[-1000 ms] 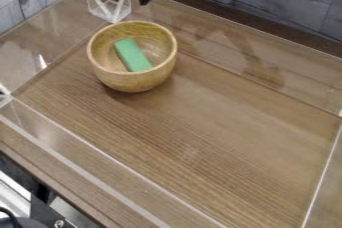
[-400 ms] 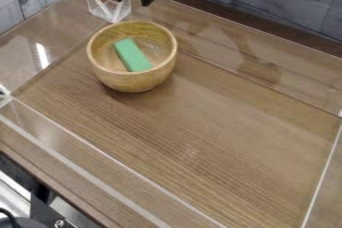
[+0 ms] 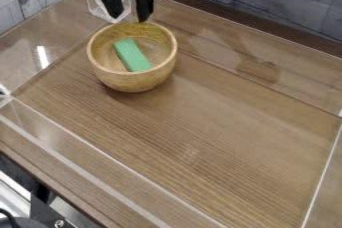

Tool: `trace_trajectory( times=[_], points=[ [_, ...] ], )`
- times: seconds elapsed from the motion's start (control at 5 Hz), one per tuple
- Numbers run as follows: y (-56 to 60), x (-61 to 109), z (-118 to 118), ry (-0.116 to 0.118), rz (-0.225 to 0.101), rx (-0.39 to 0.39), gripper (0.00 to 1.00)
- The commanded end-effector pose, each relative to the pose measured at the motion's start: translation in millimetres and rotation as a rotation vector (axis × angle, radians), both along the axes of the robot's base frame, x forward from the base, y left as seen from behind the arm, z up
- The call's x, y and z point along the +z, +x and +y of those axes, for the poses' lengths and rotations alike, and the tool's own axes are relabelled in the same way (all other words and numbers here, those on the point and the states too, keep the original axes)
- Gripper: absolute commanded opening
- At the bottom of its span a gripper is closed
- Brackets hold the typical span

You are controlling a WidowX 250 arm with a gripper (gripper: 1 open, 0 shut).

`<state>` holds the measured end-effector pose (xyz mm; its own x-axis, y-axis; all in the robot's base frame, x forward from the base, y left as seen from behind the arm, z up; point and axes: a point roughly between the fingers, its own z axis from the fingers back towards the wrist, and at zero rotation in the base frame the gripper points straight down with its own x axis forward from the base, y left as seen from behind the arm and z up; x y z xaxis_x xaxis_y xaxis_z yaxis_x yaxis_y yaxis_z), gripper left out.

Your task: Put green object into wooden bowl

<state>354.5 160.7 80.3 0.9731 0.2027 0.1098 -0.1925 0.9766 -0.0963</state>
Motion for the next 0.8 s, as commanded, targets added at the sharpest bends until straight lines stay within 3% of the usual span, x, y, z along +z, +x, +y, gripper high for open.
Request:
trace_trajectory(
  times=[0.0,0.4,0.6],
  points=[
    [5.4,16.0,-2.4,0.027,-0.062,0.045,1.0],
    [19.2,2.9,-9.4,0.018,-0.103,0.071,1.0],
    [16.7,10.8,-0.5,0.02,-0.112,0.17,1.0]
  ],
)
